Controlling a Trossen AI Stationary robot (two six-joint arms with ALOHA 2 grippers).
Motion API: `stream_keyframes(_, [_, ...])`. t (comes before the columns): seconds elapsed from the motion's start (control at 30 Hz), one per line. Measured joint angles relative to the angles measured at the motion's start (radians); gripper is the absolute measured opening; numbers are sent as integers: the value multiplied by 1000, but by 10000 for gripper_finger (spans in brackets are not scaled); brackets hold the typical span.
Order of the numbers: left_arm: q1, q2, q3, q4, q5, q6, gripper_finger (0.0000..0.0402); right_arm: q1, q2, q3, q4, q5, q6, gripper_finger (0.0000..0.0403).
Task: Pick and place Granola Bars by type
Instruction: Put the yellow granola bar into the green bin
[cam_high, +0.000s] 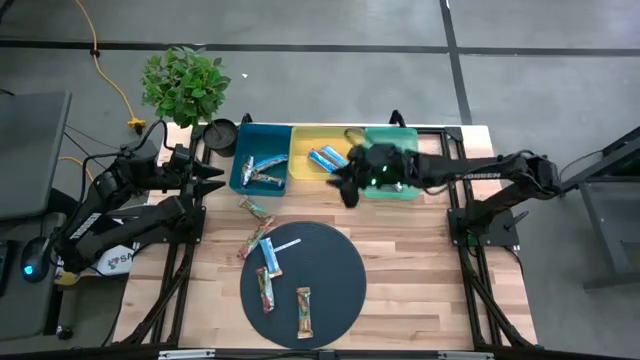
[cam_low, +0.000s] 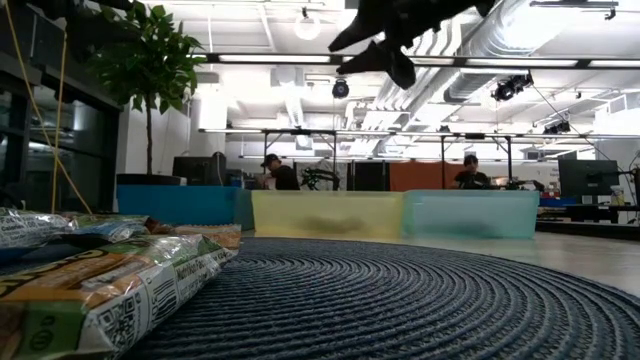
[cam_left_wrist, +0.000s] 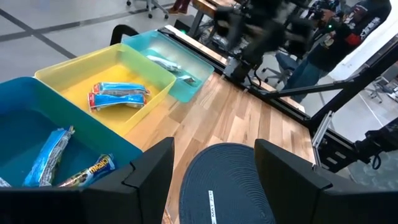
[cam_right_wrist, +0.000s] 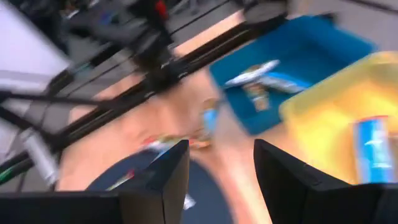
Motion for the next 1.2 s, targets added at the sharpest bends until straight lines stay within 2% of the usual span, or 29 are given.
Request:
stream_keyframes(0.13, [0, 0, 0, 6, 0, 0, 218, 138, 58, 82, -37, 16, 0, 160])
stream_keyframes(0.3, [0, 0, 0, 14, 0, 0, 218, 290, 168, 251, -278, 119, 32, 161])
stream_keyframes(0.47, [0, 0, 0, 15, -1, 0, 218, 375, 321, 463, -532, 196, 280, 161])
stream_keyframes(0.6, [0, 0, 0, 15, 4, 0, 218, 410, 456, 623, -614, 181, 450, 161])
stream_keyframes(0.73, [0, 0, 0, 14, 14, 33, 218, 440, 583, 781, -684, 159, 539, 160])
stream_keyframes(0.87, [0, 0, 0, 14, 23, 52, 218, 461, 683, 903, -757, 81, 655, 152])
stream_keyframes(1.03, [0, 0, 0, 14, 29, 63, 218, 494, 768, 978, -768, 38, 781, 147])
stream_keyframes(1.2, [0, 0, 0, 14, 73, 105, 218, 527, 796, 950, -680, 24, 871, 162])
